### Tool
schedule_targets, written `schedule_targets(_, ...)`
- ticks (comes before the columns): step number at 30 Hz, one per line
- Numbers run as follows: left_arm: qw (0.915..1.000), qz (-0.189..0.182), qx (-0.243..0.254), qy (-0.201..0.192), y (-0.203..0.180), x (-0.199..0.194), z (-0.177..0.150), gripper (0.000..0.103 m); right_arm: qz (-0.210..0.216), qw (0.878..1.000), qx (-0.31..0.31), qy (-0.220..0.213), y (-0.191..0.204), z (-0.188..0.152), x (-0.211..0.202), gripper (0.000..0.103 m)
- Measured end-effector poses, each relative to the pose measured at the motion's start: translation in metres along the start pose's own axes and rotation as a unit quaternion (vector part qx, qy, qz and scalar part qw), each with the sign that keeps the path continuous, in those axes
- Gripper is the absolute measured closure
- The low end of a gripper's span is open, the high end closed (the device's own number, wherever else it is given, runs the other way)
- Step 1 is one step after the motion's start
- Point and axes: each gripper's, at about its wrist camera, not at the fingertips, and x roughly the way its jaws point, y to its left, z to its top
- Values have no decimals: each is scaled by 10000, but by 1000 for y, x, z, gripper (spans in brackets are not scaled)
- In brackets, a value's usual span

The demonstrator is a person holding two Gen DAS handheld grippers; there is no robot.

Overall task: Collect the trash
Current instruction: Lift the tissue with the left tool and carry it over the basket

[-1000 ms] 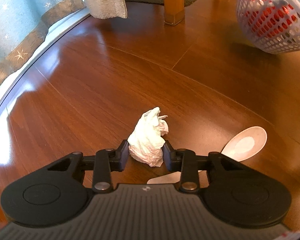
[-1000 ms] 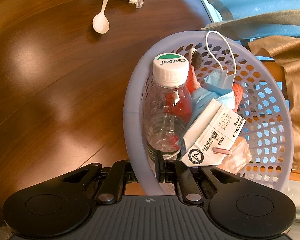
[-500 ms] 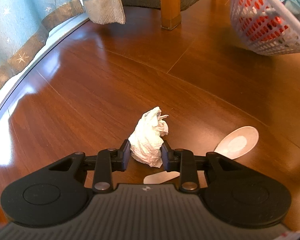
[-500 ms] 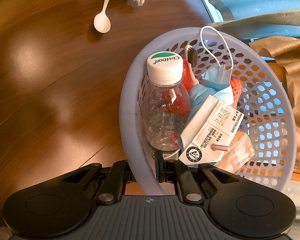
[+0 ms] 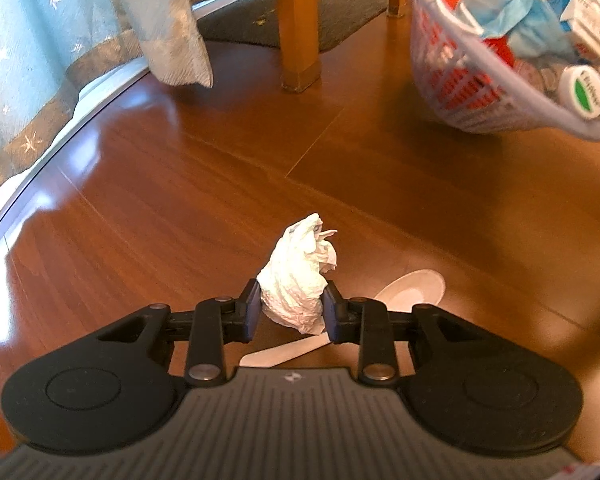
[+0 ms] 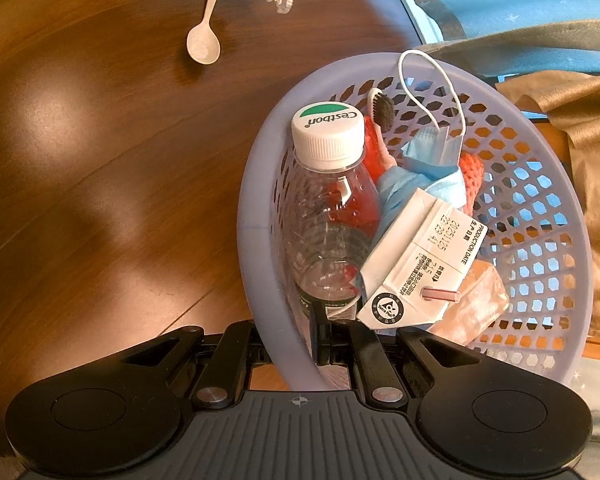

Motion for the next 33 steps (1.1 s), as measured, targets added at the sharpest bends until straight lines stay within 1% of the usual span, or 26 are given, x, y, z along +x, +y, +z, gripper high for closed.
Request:
schedule_targets(7, 9998, -73, -15, -202, -5, -19, 12, 76, -2, 10000, 13, 0, 0, 1, 0, 97)
schedule_targets(19, 9974, -229, 164, -656, -18, -72, 34, 76, 11, 10000, 54, 2, -4, -1, 3, 97)
schedule_targets(25, 9947, -293, 326, -926, -29, -95, 55, 76, 9, 10000, 48, 4, -3, 0, 3, 97)
schedule_targets(29, 9918, -432, 408, -1127, -37, -108, 72, 76, 5, 10000, 59, 8, -2, 0, 3, 97)
schedule_targets(33, 9873, -634, 615, -1322, -53, -118, 93, 76, 7, 10000, 65, 8, -3, 0, 4, 97)
